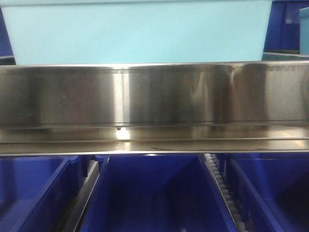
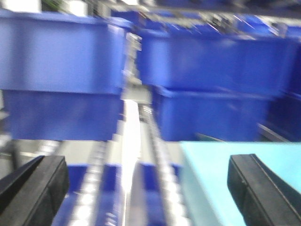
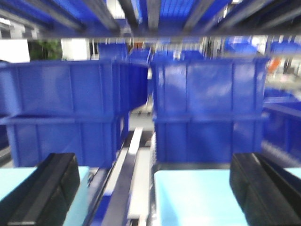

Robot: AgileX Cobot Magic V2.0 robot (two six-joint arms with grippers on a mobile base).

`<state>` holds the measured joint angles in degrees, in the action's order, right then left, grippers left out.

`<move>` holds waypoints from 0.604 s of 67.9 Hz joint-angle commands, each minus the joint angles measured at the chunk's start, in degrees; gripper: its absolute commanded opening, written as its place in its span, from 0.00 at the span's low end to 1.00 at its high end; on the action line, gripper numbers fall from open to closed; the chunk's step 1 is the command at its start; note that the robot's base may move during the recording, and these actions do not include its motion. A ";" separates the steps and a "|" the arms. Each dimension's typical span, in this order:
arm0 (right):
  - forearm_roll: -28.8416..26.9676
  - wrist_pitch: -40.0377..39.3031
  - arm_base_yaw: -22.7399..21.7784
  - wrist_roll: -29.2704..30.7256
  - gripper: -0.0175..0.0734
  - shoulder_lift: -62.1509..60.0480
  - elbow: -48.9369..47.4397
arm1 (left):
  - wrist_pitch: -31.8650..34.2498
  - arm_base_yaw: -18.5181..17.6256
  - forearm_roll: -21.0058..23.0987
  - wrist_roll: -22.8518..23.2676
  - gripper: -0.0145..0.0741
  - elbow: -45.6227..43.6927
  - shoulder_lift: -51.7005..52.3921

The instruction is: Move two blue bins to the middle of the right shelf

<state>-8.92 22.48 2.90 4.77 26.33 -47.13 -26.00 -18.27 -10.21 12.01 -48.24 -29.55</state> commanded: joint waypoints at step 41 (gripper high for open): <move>-0.70 44.73 14.10 -2.48 0.82 48.81 -46.42 | -33.16 -5.59 4.92 0.01 0.84 -41.30 -45.76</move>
<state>-14.32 62.10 16.79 7.15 71.07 -89.00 -57.10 -25.93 -7.65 12.01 -86.79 -72.35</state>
